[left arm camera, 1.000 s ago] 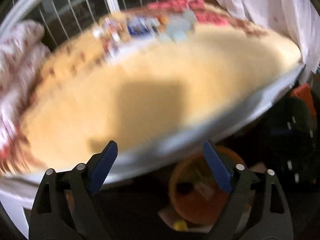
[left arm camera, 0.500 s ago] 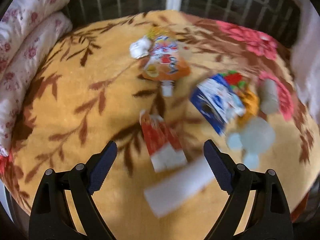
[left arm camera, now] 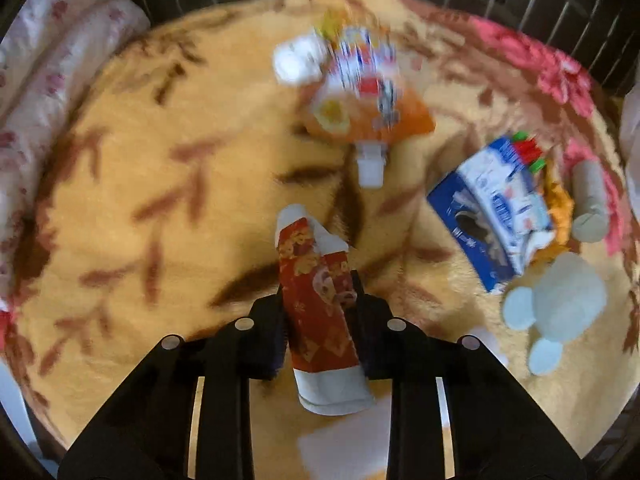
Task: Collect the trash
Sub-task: 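Grasp the red-white milk carton with the left tool and lift it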
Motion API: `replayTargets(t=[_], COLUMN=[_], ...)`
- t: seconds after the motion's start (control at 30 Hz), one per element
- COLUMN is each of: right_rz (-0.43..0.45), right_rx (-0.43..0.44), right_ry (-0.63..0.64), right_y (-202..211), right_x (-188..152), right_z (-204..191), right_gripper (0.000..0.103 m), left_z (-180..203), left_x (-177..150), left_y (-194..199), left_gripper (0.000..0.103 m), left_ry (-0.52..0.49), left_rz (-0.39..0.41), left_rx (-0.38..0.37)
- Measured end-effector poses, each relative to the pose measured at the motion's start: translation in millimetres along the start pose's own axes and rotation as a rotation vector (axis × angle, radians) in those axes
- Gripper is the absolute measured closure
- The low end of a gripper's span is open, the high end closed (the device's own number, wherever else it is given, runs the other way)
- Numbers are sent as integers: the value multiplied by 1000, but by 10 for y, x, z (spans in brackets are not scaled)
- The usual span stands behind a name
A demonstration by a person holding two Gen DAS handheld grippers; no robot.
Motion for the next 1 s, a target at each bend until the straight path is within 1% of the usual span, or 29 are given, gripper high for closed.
replayTargets(t=[0.07, 0.1, 0.17, 0.2, 0.23, 0.27, 0.33, 0.4, 0.43, 0.5, 0.53, 0.57, 0.63, 0.67, 0.73, 0.83, 0.87, 0.93, 0.97, 1.0], right_rz=[11, 19, 27, 34, 40, 48, 63, 87, 98, 129, 138, 157, 171, 173, 186, 176, 158, 135, 100, 82], right_rx=[-7, -11, -24, -29, -29, -19, 2, 30, 35, 26, 23, 19, 16, 9, 10, 66, 102, 166, 221, 250], right_ry=[12, 24, 51, 67, 79, 89, 95, 98, 102, 116, 118, 119, 118, 113, 108, 100, 88, 42, 10, -19], right_y=[52, 83, 125, 160, 194, 242, 324, 440, 487, 612, 640, 691, 722, 716, 694, 555, 448, 254, 62, -94], right_x=[-4, 0, 27, 58, 96, 167, 309, 549, 652, 970, 1066, 1256, 1558, 1775, 2168, 2785, 3023, 3384, 3635, 3824], right_z=[-30, -61, -128, -169, -202, -247, -309, -372, -395, -462, -482, -507, -539, -583, -669, -839, -918, -1036, -1117, -1179], right_gripper=[23, 23, 23, 23, 23, 23, 23, 23, 23, 19, 19, 19, 19, 19, 19, 19, 19, 19, 19, 19], left_z=[-43, -42, -35, -7, 25, 45, 69, 63, 33, -34, -78, -115, -180, -212, -254, -319, -344, -385, -412, -440], left_x=[-150, -220, -520, -633, -813, -974, -1182, -1357, -1392, -1422, -1418, -1417, -1401, -1379, -1329, -1252, -1211, -1146, -1117, -1093], left_y=[394, 518, 877, 974, 1087, 1158, 1197, 1185, 1166, 1123, 1073, 1032, 946, 903, 836, 774, 744, 701, 673, 651], left_gripper=[77, 77, 77, 77, 77, 77, 77, 77, 77, 77, 77, 77, 77, 77, 77, 77, 77, 77, 77, 77], left_ry=[-29, -41, -84, -97, -119, -130, -134, -120, -106, -76, -55, -34, -5, 8, 25, 47, 52, 61, 67, 75], left_rz=[95, 125, 211, 239, 274, 297, 334, 363, 372, 374, 370, 365, 367, 369, 377, 398, 407, 418, 418, 420], left_rx=[3, 2, 10, 16, 22, 32, 50, 69, 69, 47, 35, 29, 35, 48, 41, 52, 70, 83, 85, 87])
Point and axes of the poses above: each gripper's, at about its wrist camera, not at the fingertips, and y roughly against the way its jaws point, z to its right, x to its top, the point moved 3 cm from there along -y, roughly the way its jaws point, and after that the axes turned 4 degrees about -z, right-handed, at the moved point
